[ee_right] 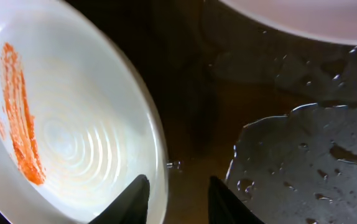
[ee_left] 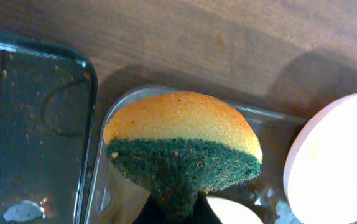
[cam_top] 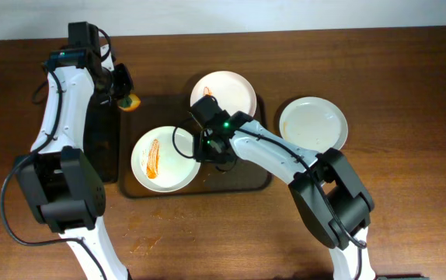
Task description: Clean dirty plates on tray and stack at the side
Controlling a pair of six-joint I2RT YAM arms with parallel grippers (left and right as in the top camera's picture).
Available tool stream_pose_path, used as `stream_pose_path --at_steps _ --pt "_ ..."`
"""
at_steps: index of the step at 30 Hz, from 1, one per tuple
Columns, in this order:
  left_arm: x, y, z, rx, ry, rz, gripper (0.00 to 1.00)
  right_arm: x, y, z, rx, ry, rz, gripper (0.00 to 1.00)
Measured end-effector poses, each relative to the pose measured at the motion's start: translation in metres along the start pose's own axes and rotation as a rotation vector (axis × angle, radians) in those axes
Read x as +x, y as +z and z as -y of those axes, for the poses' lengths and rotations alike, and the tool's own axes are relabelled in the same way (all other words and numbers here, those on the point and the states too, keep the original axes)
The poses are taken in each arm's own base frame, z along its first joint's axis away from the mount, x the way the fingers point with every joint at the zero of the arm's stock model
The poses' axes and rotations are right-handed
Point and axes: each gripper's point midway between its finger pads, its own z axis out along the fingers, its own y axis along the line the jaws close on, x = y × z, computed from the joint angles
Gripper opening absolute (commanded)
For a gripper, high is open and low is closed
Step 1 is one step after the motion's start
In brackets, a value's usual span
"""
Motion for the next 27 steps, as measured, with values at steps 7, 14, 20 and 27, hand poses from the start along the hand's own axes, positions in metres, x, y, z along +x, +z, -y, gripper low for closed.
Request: stream_pose_path --at_steps 7,14,20,27 --pt "0.021 0.006 0.001 -0.015 0.003 -0.072 0.01 0.002 0.007 -0.007 -0.042 -0.005 -0.020 0.17" --pt "0.028 0.011 0.009 -0.012 0.020 -0.086 0.01 0.011 0.020 -0.005 -0.057 0.009 -0.074 0.04" --pt "0.032 0.012 0.009 -0.016 0.019 -0.102 0.01 -0.004 0.021 0.000 -0.097 0.039 -0.060 0.04" --pt "0.123 0.055 0.007 -0.074 0.058 -0.344 0.00 -0.035 0.013 0.027 -0.102 0.110 -0.013 0.04"
